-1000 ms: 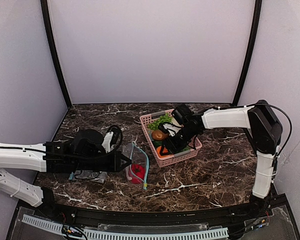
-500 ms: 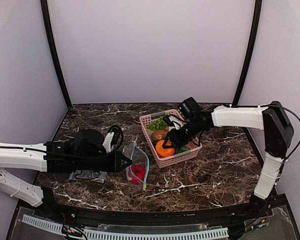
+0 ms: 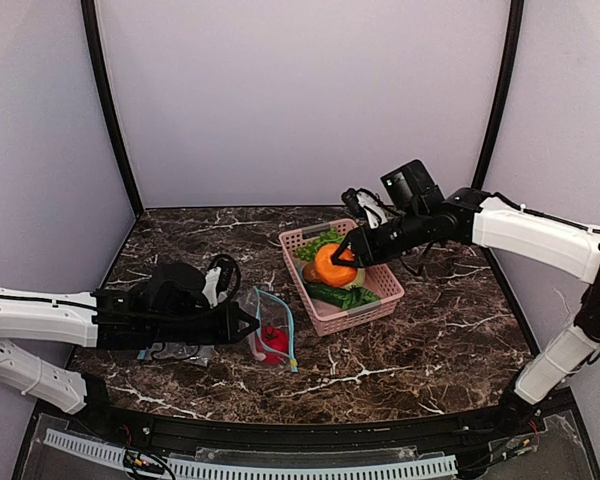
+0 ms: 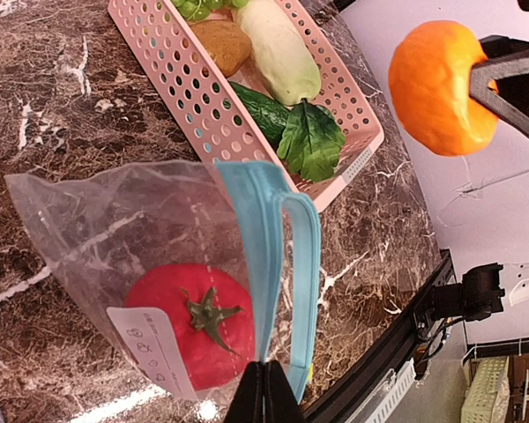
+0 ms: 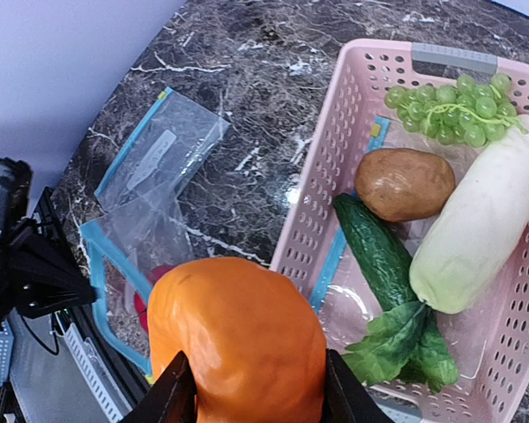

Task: Place the food in the zip-top bag and seal the zipper
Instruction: Place the fake fruit in the zipper food storage bag, then adjust the fake fruit in the zipper food storage bag.

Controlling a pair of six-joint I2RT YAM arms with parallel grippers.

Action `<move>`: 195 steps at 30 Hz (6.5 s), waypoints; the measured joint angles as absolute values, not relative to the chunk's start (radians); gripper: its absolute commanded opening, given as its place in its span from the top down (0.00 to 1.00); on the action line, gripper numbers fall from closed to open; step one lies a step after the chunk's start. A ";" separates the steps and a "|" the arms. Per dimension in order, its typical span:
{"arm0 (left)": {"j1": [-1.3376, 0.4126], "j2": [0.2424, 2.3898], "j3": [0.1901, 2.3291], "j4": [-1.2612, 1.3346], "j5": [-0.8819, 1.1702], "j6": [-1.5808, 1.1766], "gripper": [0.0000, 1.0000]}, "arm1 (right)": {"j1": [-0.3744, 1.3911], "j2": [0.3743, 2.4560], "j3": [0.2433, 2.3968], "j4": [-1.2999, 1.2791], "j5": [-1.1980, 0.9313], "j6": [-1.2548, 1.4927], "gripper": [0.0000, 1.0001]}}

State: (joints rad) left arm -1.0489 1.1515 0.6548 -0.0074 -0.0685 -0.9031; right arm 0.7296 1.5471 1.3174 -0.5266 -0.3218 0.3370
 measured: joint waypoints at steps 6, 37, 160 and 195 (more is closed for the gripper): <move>-1.046 1.151 0.637 0.031 -0.068 -0.921 0.99 | 0.885 1.498 1.317 -0.531 -0.203 0.437 0.76; -1.045 1.143 0.612 0.093 -0.029 -0.945 0.99 | 1.179 1.857 1.530 -0.582 0.202 0.673 0.71; -0.990 0.954 0.425 0.193 0.025 -1.036 0.99 | 1.156 1.744 1.190 -0.066 -0.189 0.547 0.51; -0.984 1.055 0.431 0.243 0.131 -0.987 0.99 | 1.124 1.923 1.282 0.016 -0.330 0.550 0.74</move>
